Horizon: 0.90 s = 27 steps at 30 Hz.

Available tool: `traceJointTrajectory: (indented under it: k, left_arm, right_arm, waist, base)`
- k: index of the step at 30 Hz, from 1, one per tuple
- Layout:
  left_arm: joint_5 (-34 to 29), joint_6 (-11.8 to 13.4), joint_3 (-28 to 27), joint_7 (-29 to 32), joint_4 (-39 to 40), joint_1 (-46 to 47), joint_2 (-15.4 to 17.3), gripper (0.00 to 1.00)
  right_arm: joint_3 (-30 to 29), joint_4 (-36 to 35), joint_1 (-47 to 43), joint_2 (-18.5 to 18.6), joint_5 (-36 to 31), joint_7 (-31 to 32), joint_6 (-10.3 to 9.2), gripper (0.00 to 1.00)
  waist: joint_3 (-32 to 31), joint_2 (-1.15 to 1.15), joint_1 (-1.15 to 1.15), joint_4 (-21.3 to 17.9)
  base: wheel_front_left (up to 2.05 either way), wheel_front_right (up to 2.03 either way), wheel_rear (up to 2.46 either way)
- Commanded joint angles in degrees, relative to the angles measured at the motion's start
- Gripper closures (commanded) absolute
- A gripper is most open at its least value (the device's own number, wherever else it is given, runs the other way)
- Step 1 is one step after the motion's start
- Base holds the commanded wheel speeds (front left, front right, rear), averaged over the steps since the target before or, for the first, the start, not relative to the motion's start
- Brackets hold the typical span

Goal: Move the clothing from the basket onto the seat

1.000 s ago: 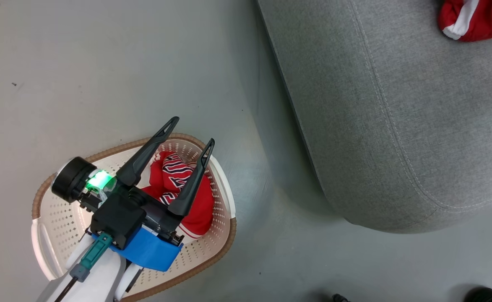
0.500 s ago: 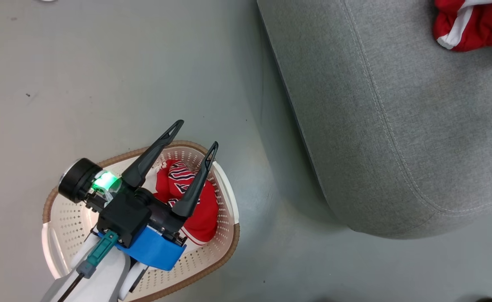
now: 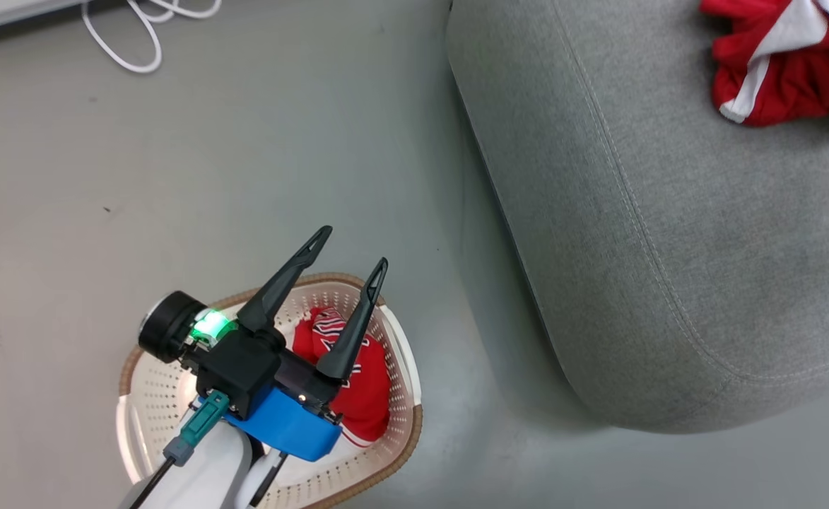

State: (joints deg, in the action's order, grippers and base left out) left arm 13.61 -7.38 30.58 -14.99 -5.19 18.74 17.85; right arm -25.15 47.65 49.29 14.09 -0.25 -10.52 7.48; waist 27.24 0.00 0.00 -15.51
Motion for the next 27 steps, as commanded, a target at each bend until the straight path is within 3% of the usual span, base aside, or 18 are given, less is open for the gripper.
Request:
traceJointTrajectory:
  k: [1, 13, 27]
  left_arm:
    - [0.5, 0.2, -0.4, -0.2, -0.1, -1.1, -0.9, 0.00]
    - [1.8, 0.0, -4.3, -0.2, -3.3, -6.6, -6.6, 0.00]
    - [1.4, -0.1, -10.6, -0.2, -7.2, -13.3, -10.7, 0.00]
  right_arm:
    - [0.3, 0.0, -1.8, 0.6, 0.7, -0.6, 0.03, 0.00]
    - [5.2, -7.4, -14.7, 0.5, 4.6, -1.4, 0.03, 0.00]
    - [8.0, -31.7, -36.2, -3.6, 5.9, 5.1, 0.03, 0.00]
  waist:
    - [-2.9, 0.00, 0.00, 1.4]
    - [-12.6, 0.00, 0.00, 5.0]
    - [-22.2, 0.00, 0.00, 9.5]
  base:
    - [0.00, 0.00, 0.00]
    - [0.00, 0.00, 0.00]
    - [0.00, 0.00, 0.00]
